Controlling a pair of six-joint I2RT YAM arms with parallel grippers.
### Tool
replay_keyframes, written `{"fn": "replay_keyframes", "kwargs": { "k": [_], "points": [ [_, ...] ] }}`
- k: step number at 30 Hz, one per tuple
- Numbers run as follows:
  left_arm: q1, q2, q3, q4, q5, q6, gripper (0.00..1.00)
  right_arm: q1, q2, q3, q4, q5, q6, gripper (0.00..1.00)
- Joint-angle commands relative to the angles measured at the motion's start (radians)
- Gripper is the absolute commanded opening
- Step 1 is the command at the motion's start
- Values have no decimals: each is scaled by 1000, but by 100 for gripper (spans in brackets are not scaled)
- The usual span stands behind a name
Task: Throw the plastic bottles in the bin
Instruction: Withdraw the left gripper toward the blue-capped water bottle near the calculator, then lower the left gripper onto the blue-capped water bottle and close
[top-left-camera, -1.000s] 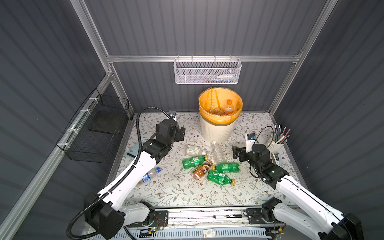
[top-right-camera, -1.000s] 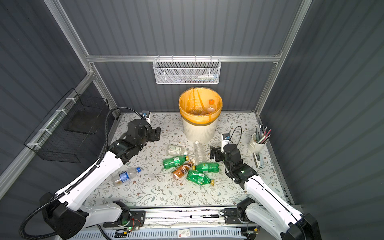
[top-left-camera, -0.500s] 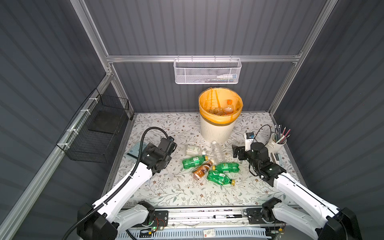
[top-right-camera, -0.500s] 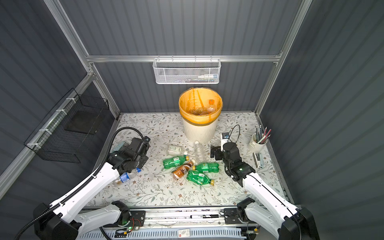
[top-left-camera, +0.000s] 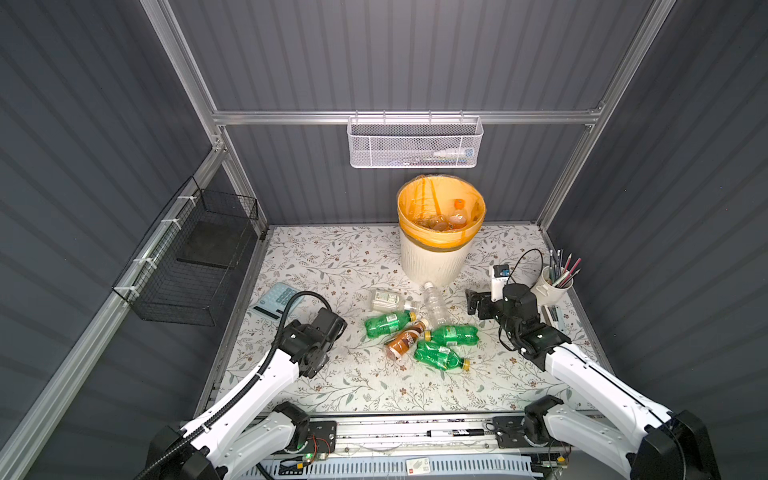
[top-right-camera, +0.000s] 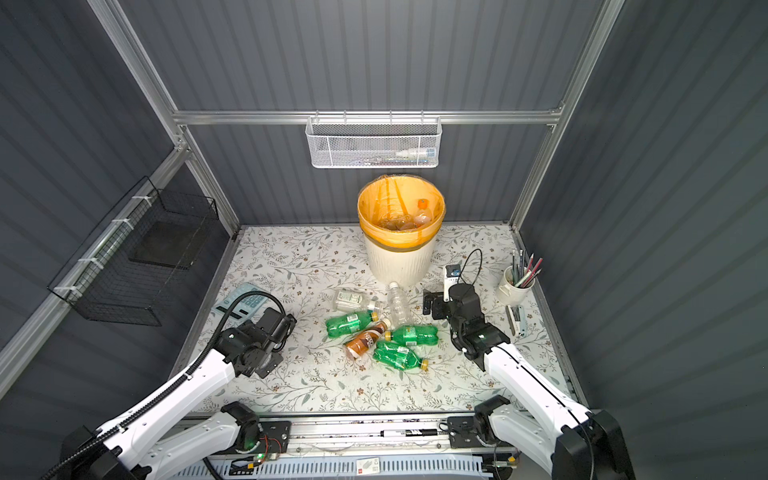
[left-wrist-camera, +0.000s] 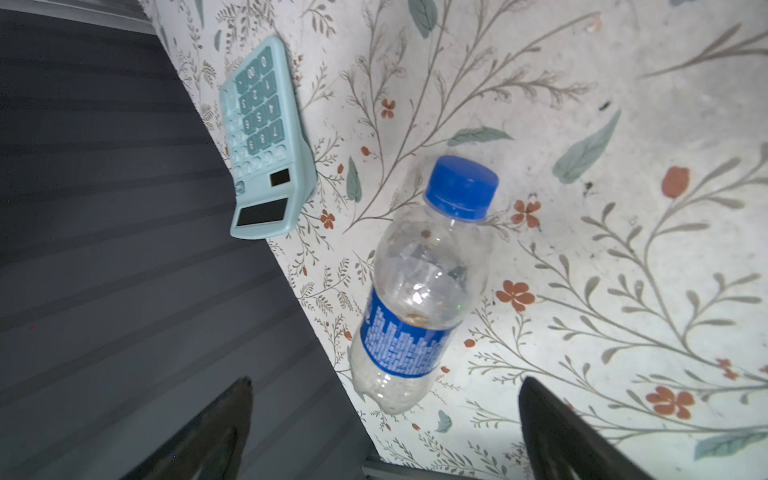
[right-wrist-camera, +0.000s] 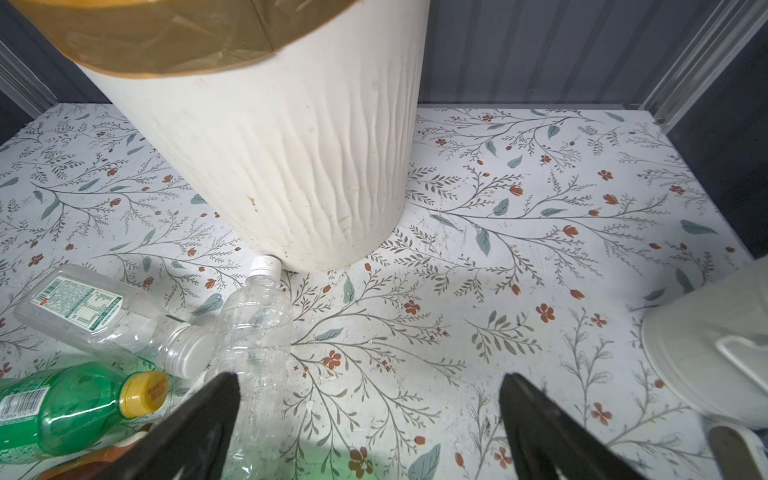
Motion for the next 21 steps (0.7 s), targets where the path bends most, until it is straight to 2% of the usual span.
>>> {"fn": "replay_keyframes", "kwargs": {
  "k": [1, 13, 21],
  "points": [
    [22, 12, -18, -4, 43, 8, 100, -9, -5, -10, 22, -25, -5, 99],
    [88, 115, -60, 76, 38, 32, 92, -41, 3, -9, 13, -78, 15, 99],
    [125, 268, -34, 116, 24, 13, 85, -88, 21, -4, 0, -137, 21, 99]
  ]
}}
